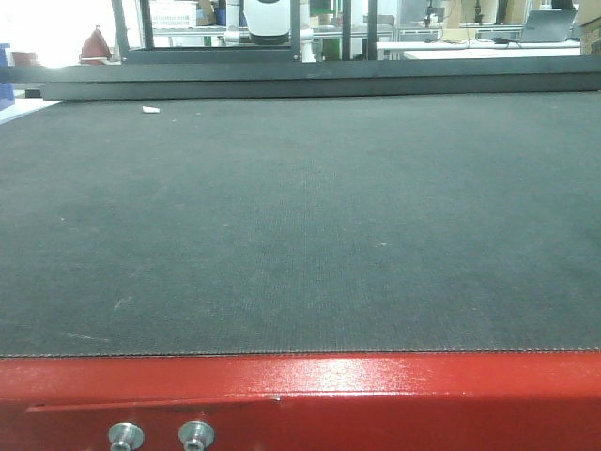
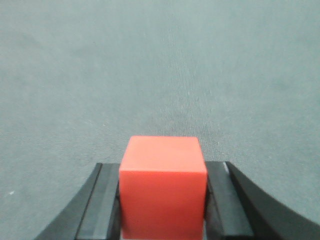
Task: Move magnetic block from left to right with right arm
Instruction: 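Hold the red cube raised in the right gripper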
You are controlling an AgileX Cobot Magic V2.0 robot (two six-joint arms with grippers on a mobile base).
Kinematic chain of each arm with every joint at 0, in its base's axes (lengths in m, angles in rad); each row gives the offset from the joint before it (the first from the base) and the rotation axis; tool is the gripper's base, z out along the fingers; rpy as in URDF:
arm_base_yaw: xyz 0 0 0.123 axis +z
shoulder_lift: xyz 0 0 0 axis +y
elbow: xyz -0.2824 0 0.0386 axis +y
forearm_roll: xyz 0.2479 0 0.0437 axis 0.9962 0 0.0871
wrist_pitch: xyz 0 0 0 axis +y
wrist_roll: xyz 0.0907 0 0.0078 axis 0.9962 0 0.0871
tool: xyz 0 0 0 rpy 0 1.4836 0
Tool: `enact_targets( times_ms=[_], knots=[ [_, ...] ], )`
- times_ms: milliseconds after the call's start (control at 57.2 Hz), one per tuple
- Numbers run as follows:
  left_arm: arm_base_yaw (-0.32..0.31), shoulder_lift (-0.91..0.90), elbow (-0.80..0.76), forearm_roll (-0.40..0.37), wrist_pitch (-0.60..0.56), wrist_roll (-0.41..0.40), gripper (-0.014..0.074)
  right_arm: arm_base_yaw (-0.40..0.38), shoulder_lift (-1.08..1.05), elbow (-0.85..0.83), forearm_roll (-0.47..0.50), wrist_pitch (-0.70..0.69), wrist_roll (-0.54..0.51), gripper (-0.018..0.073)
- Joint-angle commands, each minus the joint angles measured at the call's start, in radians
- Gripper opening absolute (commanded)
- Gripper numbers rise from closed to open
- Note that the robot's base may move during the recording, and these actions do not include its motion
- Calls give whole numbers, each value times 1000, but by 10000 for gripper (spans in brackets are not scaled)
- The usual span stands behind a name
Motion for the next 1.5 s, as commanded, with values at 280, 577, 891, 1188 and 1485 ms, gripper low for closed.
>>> enact_targets(
  times_ms=[280,577,891,1188,1485],
  knots=[
    [-4,-11,10,-2,-76,0,-126,-5,-451,145,-56,-99,-14,222],
    [-4,-11,10,-2,-76,0,-126,-5,-559,156,-142,-98,-14,222],
    [-4,-11,10,-2,-76,0,-126,-5,-559,156,-142,-98,-14,222],
    [-4,-11,10,-2,-76,0,-126,-5,-559,156,-142,-98,-14,222],
    [-4,-11,10,-2,-76,0,-126,-5,-559,156,-142,-98,-14,222]
  ],
)
